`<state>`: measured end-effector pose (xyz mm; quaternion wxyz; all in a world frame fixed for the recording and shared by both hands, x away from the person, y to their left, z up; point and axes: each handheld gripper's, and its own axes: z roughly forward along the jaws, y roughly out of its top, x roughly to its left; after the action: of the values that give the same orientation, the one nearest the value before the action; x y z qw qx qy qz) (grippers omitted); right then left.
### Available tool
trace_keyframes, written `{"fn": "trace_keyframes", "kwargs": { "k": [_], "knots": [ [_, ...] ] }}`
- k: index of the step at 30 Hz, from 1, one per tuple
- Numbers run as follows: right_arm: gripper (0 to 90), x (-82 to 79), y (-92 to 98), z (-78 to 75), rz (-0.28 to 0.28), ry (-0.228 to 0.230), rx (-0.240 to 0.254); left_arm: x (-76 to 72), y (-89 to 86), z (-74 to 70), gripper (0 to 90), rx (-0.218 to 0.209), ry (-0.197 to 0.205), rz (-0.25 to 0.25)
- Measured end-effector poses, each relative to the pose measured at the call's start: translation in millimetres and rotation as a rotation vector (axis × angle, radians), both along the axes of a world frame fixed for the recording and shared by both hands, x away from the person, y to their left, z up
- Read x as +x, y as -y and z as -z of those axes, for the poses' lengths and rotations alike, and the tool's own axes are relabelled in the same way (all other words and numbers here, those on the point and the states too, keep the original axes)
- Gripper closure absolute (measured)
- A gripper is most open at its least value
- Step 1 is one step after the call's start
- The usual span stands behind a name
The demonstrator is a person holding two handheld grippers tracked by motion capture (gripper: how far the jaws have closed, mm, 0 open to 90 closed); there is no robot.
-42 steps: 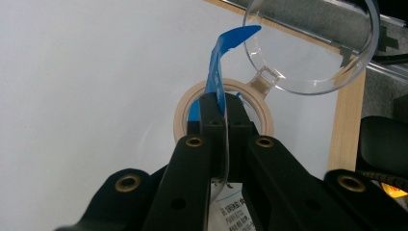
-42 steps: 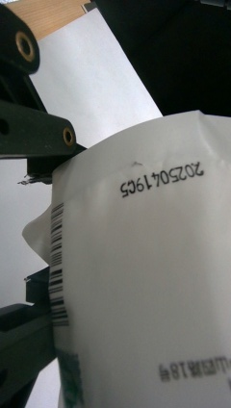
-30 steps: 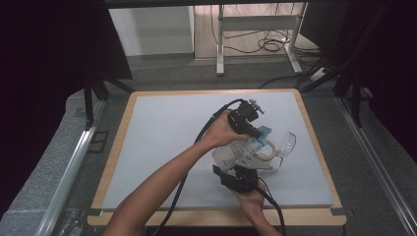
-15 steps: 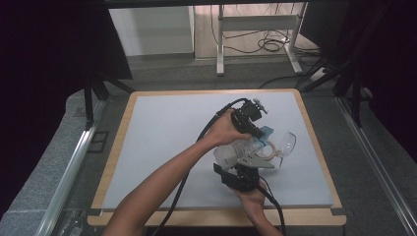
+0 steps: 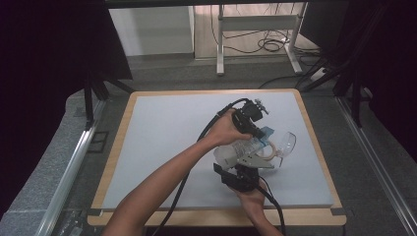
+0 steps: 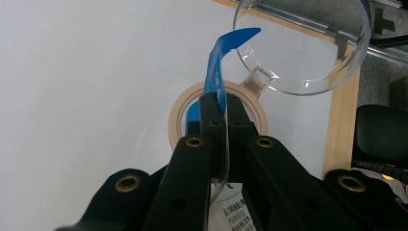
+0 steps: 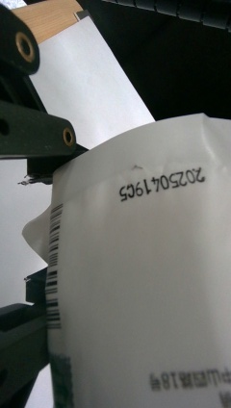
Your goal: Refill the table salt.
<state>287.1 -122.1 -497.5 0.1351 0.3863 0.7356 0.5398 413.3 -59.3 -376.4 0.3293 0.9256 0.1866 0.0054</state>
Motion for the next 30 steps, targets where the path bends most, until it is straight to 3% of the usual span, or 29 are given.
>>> {"fn": "trace_keyframes", "kwargs": {
  "k": [30],
  "knots": [
    [55.8, -0.8, 2.3, -4.2, -0.005, 0.012, 0.007, -1.2, 6.3, -1.8, 90.0, 0.014, 0.002, 0.018]
  ]
}}
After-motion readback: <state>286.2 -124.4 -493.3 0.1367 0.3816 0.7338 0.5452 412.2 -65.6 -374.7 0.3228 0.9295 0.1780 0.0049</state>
